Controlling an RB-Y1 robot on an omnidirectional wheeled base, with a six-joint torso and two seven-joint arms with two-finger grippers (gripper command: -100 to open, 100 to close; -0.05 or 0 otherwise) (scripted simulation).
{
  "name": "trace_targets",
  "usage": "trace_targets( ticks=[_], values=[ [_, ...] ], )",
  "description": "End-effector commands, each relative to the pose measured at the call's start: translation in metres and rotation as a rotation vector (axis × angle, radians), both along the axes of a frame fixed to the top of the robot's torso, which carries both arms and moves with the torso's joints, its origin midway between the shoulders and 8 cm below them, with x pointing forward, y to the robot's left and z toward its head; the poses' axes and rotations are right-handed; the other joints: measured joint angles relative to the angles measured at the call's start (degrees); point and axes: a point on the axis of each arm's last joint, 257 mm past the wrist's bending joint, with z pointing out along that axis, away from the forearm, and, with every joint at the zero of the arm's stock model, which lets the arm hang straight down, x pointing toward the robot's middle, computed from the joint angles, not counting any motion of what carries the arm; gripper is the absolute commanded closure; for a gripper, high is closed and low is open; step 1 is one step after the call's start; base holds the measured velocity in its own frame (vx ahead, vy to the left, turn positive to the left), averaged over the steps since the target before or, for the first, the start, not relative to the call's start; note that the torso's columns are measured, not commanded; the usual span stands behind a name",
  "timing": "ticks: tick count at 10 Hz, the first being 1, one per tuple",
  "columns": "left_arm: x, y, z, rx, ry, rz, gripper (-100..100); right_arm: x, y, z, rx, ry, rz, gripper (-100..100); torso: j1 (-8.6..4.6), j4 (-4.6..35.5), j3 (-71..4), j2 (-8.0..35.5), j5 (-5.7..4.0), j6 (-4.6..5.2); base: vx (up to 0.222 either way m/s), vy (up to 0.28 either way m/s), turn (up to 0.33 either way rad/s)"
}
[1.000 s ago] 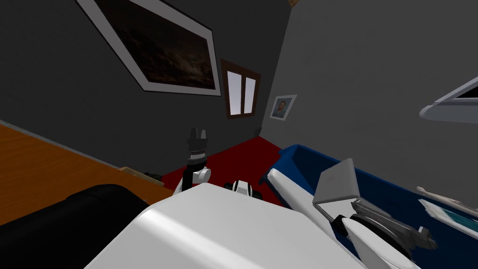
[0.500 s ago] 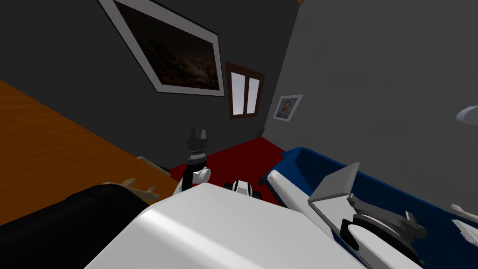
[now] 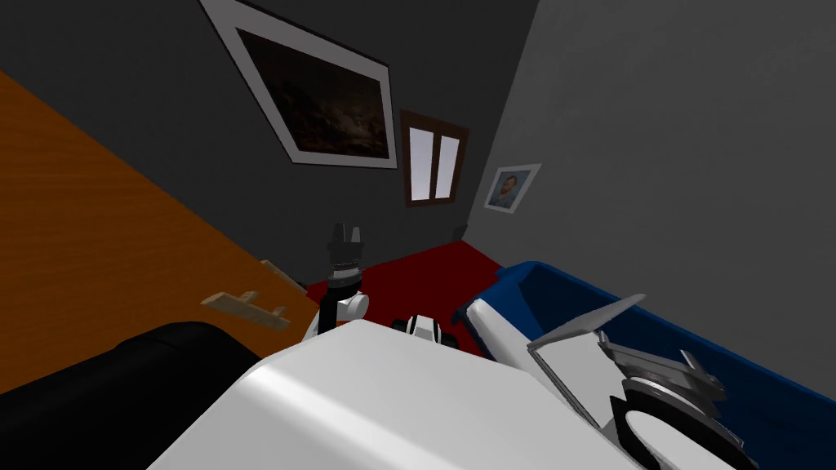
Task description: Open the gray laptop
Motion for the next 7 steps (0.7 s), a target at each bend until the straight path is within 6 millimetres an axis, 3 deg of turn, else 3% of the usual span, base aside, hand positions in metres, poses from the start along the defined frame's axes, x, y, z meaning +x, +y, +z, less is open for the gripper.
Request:
trace_targets(
  ticks=[1,4,5,7],
  values=[
    [0.000,0.000,0.000,0.000,0.000,0.000,0,0.003,0.029,-0.001,-0.027,0.061,0.115,-100,-0.04,0.00,0.03,0.02,-0.04,0.01,-0.041,-0.119,0.182],
    [0.000,0.000,0.000,0.000,0.000,0.000,0,0.001,0.056,-0.003,-0.029,0.108,0.205,-100,0.10,-0.05,-0.05,-0.08,0.01,0.08,-0.024,-0.076,0.111],
    [0.000,0.000,0.000,0.000,0.000,0.000,0,0.001,0.056,-0.003,-0.029,0.108,0.205,-100,-0.04,-0.04,-0.02,-0.04,-0.05,0.03,-0.036,-0.076,0.067],
    [0.000,0.000,0.000,0.000,0.000,0.000,0,-0.005,0.079,-0.007,-0.028,0.162,0.287,-100,0.02,-0.03,0.01,-0.01,-0.04,0.05,-0.039,-0.070,0.137]
  ],
)
